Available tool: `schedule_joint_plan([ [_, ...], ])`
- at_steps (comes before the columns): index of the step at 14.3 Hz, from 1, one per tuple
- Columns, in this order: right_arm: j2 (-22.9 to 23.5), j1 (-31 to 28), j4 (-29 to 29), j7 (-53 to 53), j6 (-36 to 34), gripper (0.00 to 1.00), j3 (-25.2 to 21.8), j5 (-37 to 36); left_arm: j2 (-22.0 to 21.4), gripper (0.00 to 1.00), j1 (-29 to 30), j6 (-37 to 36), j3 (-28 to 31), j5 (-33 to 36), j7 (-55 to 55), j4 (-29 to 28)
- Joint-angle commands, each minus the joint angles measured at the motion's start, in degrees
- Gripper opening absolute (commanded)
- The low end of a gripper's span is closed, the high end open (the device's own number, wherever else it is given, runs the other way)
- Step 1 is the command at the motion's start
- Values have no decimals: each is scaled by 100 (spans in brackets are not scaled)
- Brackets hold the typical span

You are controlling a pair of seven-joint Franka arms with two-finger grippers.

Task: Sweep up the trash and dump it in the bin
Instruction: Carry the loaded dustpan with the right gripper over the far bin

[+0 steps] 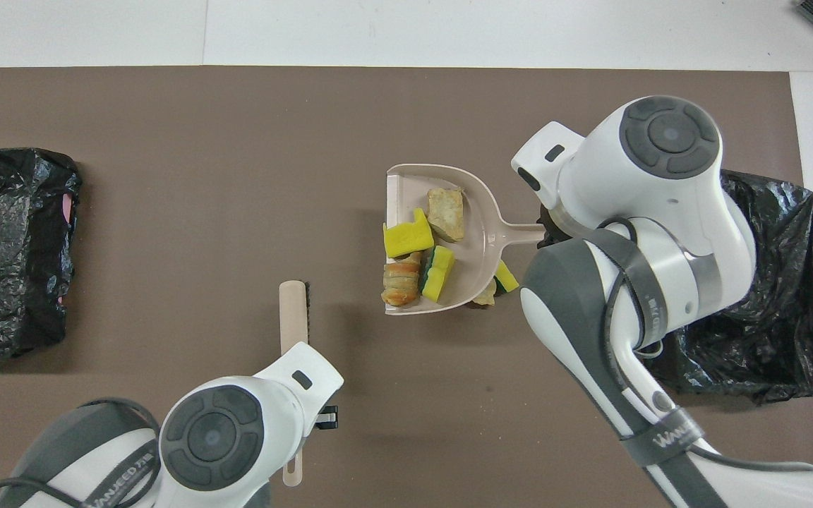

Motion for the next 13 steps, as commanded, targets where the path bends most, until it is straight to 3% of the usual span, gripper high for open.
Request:
schedule_joint_plan([
  [1,-326,-259,157,-112,-395,0,-8,140,-50,0,-629,874,68,56,-533,-724],
  [7,-705,-997,166,-277,-685,0,-9,131,126,0,-983,1614,68,-208,-832,-1183],
  [13,-987,-1857,166,-1436,-1282,0,-18,70,328,0,-1264,1915,68,-216,-1176,-1263],
])
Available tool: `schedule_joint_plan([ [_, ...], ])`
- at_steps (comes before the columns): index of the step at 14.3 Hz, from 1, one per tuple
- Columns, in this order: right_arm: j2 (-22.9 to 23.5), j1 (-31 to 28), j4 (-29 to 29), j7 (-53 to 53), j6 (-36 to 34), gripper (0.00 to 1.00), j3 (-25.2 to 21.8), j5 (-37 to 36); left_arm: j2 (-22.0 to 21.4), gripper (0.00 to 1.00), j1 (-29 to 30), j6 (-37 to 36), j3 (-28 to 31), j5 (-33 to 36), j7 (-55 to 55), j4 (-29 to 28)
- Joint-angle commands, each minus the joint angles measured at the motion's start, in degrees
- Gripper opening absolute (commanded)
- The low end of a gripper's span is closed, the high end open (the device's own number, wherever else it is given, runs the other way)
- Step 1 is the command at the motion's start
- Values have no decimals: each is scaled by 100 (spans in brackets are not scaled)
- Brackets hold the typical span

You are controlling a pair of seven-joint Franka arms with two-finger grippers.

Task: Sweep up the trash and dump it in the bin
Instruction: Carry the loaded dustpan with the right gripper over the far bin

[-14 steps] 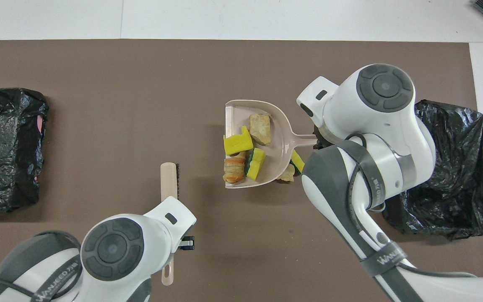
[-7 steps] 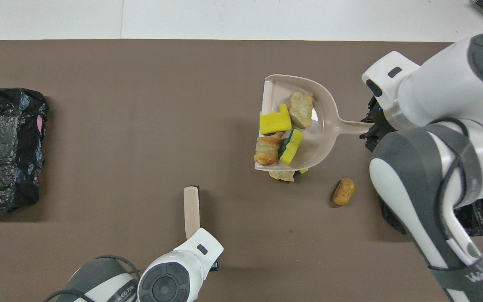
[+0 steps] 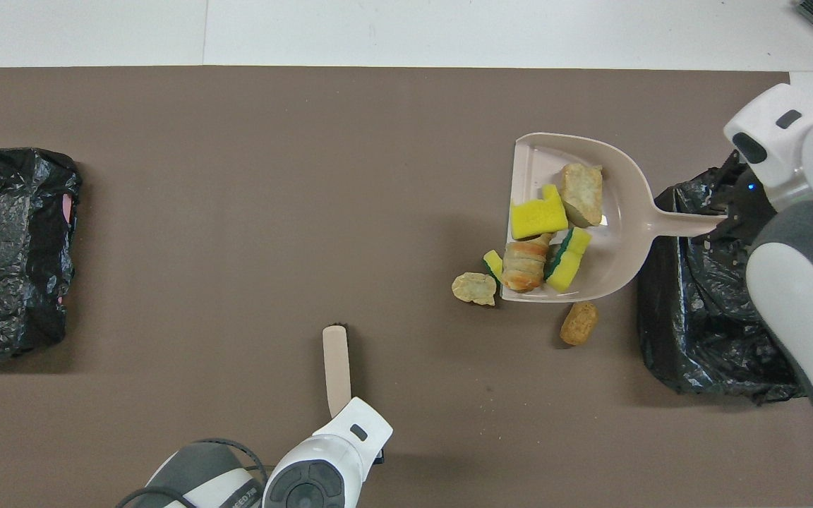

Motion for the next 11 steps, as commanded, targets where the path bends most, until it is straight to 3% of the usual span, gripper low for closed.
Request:
schedule_joint_plan([
  [1,-162,-510,-5,-692,-277,0,52,33,-33,0,-125,158,86,-43,-44,-86],
  [4,-189,-967,-14,-1457,-374,0,-149,-72,-33,0,-125,140,86,-43,202,-94],
  [11,-277,-1443,-84,-2074,-260,0,-141,-1478,107,0,-125,149,86,-43,387,-121],
])
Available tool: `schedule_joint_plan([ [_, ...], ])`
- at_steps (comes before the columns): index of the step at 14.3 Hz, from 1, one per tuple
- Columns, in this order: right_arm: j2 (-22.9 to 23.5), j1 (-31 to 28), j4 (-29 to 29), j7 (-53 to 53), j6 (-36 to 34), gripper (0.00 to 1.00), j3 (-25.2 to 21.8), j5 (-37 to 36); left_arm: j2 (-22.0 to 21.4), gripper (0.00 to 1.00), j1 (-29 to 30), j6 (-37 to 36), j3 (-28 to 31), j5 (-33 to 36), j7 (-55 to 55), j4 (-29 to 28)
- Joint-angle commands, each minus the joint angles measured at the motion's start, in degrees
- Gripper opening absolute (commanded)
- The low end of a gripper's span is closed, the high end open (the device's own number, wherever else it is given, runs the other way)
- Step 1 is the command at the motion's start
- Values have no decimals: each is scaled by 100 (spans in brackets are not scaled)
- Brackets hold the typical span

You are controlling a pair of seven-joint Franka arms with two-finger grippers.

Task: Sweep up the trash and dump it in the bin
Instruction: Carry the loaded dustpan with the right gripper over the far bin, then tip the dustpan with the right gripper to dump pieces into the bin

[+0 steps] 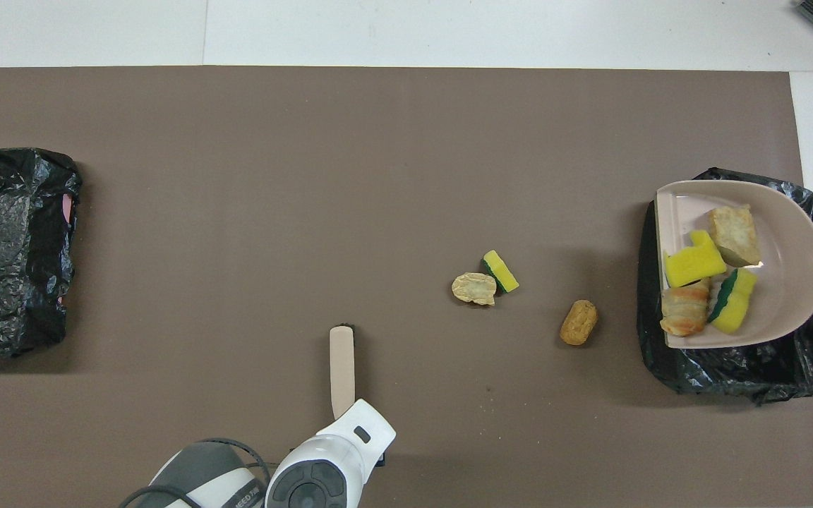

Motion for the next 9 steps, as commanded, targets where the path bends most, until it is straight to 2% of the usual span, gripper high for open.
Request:
schedule_joint_plan([
  [1,-159,-154,-101,-159,34,0,75,-465,123,0,-102,132,82,-43,82,-106],
  [2,-211,-215,-180,-150,112,0,75,-658,133,0,-102,133,82,-43,73,-80],
  [3,-290,-277,-346,-158,313,0,75,-843,159,11,-102,133,91,-43,47,-36],
  [5,-545,-444,-820,-132,884,0,75,-1186,194,90,-75,133,100,-35,99,25],
  [6,-667,-514,-1031,-97,1069,0,75,-1335,247,100,-41,46,108,-35,91,104],
  [9,-1037,-471,-1655,244,1483,0,83,-2107,238,100,441,-157,135,-26,91,481],
])
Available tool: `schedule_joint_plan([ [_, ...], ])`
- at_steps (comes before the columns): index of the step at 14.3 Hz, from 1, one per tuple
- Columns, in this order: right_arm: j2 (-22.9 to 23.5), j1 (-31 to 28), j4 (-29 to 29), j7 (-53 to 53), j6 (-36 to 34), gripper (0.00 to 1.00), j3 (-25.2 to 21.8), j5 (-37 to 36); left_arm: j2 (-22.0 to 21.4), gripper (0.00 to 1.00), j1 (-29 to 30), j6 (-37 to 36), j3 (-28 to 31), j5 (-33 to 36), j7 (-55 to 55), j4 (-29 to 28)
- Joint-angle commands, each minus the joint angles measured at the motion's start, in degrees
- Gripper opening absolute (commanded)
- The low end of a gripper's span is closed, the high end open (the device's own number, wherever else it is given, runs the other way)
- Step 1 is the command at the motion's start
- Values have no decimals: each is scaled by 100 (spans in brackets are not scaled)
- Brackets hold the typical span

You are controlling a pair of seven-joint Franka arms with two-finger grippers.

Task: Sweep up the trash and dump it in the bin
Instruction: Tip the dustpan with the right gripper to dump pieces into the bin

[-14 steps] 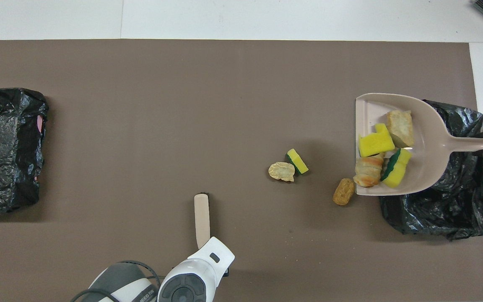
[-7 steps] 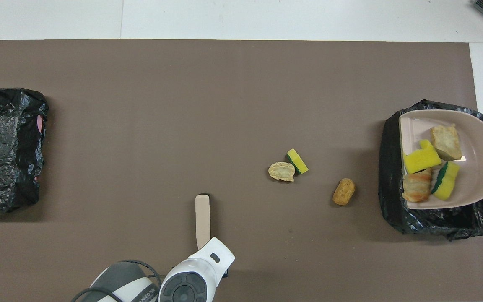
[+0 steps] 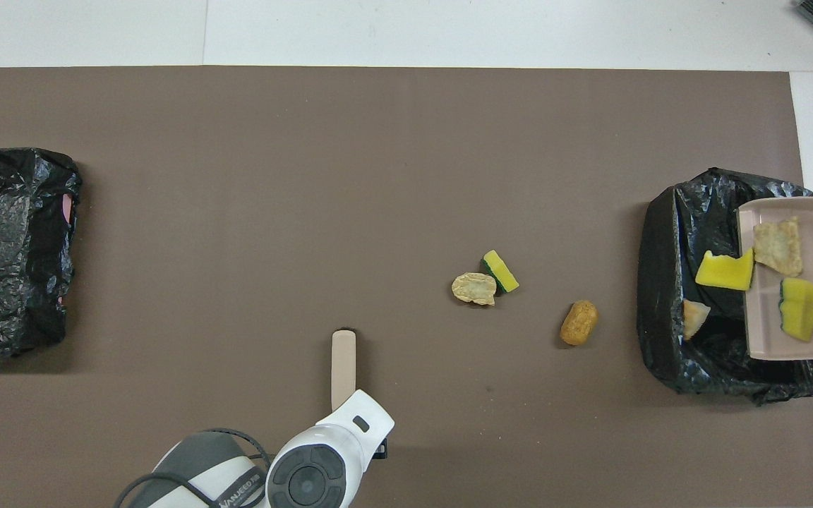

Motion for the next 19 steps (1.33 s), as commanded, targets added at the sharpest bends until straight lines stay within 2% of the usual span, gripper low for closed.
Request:
schedule_joint_plan([
  [1,-650,20,-863,429,316,0,95,-763,64,100,486,-320,45,-8,95,477],
  [4,-871,170,-1181,712,325,0,113,-1231,56,100,1118,-453,45,97,130,847],
  [10,-880,512,-1191,782,316,0,139,-1943,12,100,2226,-787,54,290,937,1331],
  [15,-862,522,-981,774,246,0,148,-1918,-49,100,3254,-831,54,317,2210,1349],
  [19,-801,557,-602,739,114,0,165,-1612,12,100,3729,-1620,54,317,2740,2042],
])
